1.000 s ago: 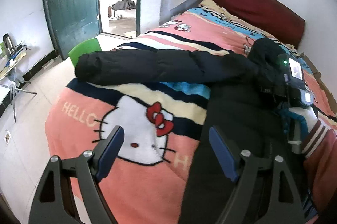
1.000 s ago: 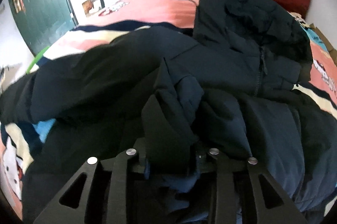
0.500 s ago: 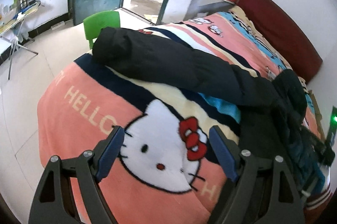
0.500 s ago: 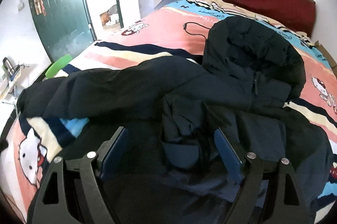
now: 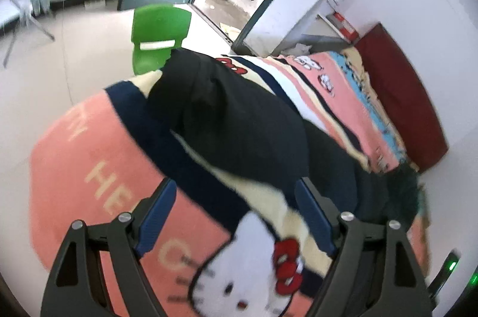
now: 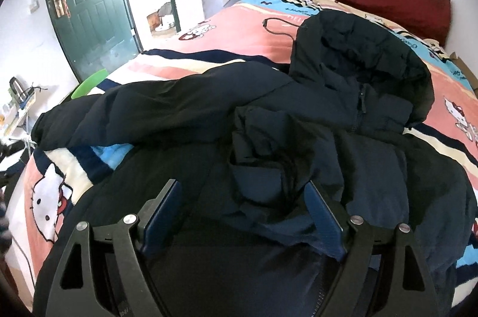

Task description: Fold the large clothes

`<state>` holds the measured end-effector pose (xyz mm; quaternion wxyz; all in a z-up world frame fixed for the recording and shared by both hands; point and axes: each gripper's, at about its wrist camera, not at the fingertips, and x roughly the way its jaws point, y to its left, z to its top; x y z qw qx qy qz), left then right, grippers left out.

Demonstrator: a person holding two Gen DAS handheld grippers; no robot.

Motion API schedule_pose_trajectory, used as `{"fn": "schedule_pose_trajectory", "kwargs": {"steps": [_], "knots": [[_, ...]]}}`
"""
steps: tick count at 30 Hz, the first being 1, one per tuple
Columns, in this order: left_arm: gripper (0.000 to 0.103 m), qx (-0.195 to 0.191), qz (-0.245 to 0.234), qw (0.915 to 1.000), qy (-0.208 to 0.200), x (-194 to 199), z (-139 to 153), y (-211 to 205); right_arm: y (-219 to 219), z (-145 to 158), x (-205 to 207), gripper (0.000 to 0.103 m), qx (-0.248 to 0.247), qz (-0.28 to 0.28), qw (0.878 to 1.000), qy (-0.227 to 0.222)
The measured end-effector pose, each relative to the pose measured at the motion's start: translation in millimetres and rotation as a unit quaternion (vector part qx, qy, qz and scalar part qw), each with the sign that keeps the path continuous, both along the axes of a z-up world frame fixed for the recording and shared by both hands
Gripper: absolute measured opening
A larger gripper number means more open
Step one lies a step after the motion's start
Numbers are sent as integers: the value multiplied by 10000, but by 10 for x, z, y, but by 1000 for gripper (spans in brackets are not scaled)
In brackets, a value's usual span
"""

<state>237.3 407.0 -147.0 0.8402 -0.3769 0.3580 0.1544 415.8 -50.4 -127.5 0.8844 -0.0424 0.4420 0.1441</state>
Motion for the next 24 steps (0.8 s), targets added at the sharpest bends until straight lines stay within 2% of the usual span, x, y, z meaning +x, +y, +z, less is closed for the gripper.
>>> {"fn": "schedule_pose_trajectory", "kwargs": {"steps": [7, 14, 19, 22, 24], "knots": [[78, -599, 244, 9978, -175, 276, -249, 295, -130, 58, -46, 83, 96, -120, 9999, -17], [54, -913, 514, 9943, -184, 400, -477, 468, -291, 130, -119, 83, 151, -241, 9996, -74], [49, -1162, 791, 9897, -274, 480, -549, 599, -429, 181, -180, 83, 132, -354, 9992, -129], [36, -1200, 870, 9887, -239, 479, -581, 605, -520, 203, -235, 83, 134, -443, 9988, -146], [19, -1309, 843, 9874, -266, 494, -598, 624, -600, 213, -292, 83, 130, -525, 9984, -161]]}}
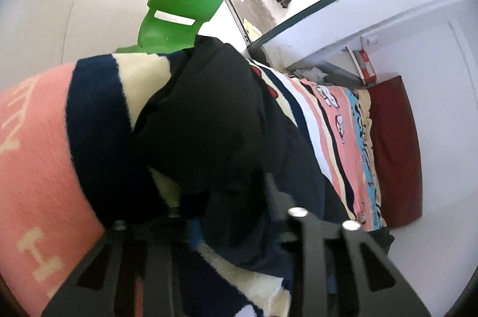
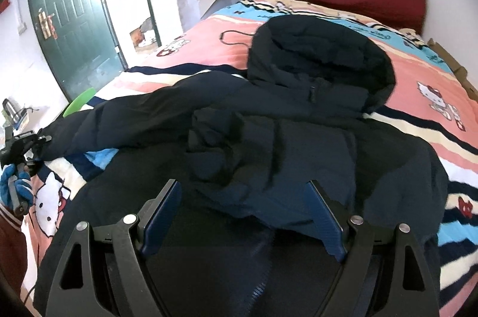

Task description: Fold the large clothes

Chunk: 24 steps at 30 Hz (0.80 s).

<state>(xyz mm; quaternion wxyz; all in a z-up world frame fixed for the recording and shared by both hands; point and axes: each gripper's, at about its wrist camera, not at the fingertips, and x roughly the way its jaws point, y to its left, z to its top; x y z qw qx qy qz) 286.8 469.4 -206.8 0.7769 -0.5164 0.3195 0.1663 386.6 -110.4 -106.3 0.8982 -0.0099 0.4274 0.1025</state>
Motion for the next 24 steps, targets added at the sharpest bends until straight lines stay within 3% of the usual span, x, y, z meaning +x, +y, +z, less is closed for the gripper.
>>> {"fn": "schedule_pose_trajectory", "kwargs": {"steps": [3, 11, 18, 24], "knots": [[10, 46, -56, 9999, -69, 11, 67, -6, -167, -4, -92, 83, -51, -145, 9999, 4], [7, 1090, -623, 9920, -84, 130, 623, -421, -469, 30, -319, 84, -442, -451, 9980, -82], [6, 1780, -1238, 9756, -348, 223, 1244, -1016, -649, 45, -563, 87, -793, -790, 9937, -49], [6, 2071, -1736, 9607, -635, 351, 1652, -1657, -845, 63, -793, 89, -973, -1037, 9898, -65]]}}
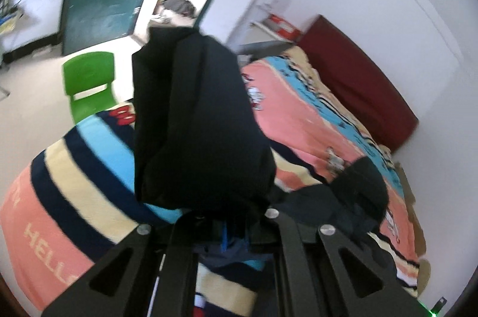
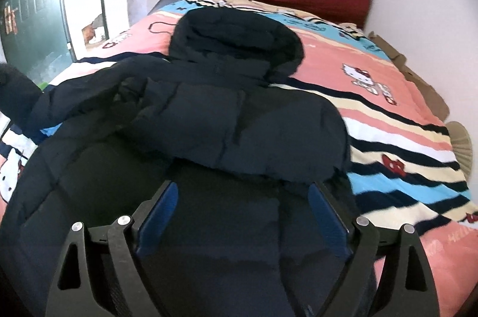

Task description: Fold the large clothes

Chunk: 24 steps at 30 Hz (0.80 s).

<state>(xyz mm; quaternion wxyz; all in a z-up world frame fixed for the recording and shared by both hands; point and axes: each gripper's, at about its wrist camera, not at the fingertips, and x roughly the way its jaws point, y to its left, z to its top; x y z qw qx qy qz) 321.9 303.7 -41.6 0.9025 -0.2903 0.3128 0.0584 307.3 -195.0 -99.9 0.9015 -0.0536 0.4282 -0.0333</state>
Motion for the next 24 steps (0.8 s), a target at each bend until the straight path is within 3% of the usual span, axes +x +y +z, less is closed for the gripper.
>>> {"fn": "schedule_pose_trajectory", "kwargs": {"steps": [8, 13, 20, 24], "knots": [[6, 198, -900, 9955, -242, 285, 380, -1017, -332, -18, -137, 89, 105, -208, 9997, -81], [6, 261, -1624, 9855, -415, 466, 570, -1790, -645, -47, -201, 89, 246, -515, 9982, -163], [6, 351, -2647, 9629, -395, 763, 626, -3041, -1097, -94, -319, 89, 366, -999, 9941, -198], [6, 527, -3265, 9434, -240, 796, 472, -3797, -1320, -79, -405, 89, 396, -1247, 9911, -246]]}}
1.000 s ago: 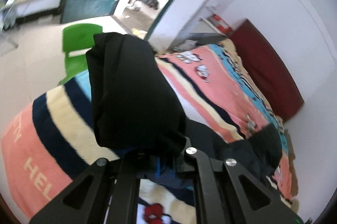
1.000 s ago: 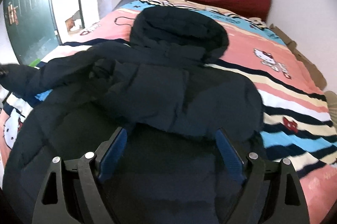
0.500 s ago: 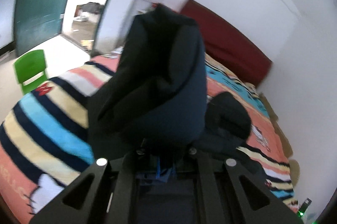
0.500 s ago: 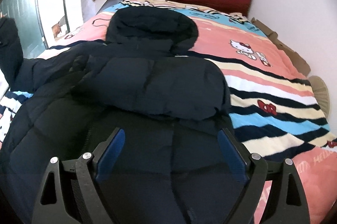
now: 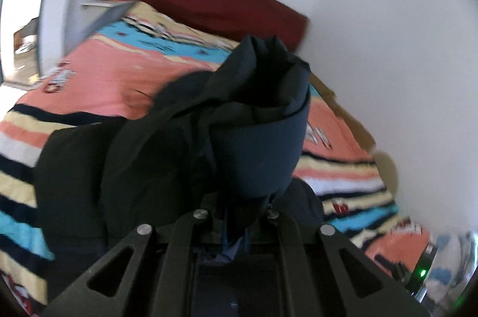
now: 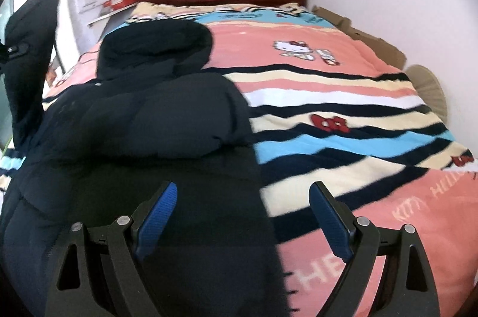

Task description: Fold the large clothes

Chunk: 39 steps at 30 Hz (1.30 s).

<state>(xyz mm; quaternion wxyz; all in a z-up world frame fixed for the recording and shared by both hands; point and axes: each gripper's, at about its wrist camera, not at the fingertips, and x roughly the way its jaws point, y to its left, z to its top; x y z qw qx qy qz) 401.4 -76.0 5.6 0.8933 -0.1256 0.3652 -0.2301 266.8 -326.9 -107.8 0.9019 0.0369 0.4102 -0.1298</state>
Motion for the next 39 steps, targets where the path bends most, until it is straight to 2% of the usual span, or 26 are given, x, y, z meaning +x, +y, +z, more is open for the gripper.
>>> {"fn": "schedule_pose_trajectory", "kwargs": {"steps": [5, 8, 12, 17, 22, 27, 31, 34, 36, 39], "knots": [[6, 440, -737, 9959, 293, -206, -365, -878, -210, 9, -88, 89, -15, -254, 9997, -19], [6, 810, -974, 9908, 486, -347, -686, -1209, -300, 9, -124, 89, 2, -365, 9993, -33], [7, 1266, -1041, 9830, 833, -410, -1185, -1413, -349, 6, -152, 89, 19, -420, 9991, -26], [9, 1386, -981, 9799, 1046, -410, -1479, -1472, -365, 24, -203, 89, 46, -416, 9991, -54], [12, 1332, -1074, 9788, 1130, -443, -1479, -1468, -364, 58, -243, 89, 58, -416, 9991, -69], [16, 1418, -1196, 9755, 1184, -533, -1375, -1326, -331, 147, -298, 89, 67, -436, 9989, -152], [18, 1391, -1142, 9760, 1227, -635, -1271, -1266, -248, 240, -367, 89, 19, -350, 9992, -207], [29, 1487, -1103, 9757, 1174, -739, -1157, -1242, -199, 335, -460, 89, 26, -286, 9992, -282], [43, 1520, -1150, 9748, 1159, -795, -1085, -1255, -182, 382, -493, 90, 57, -263, 9991, -316], [47, 1593, -1201, 9737, 1099, -845, -999, -1336, -148, 467, -572, 92, 102, -212, 9988, -418]]}}
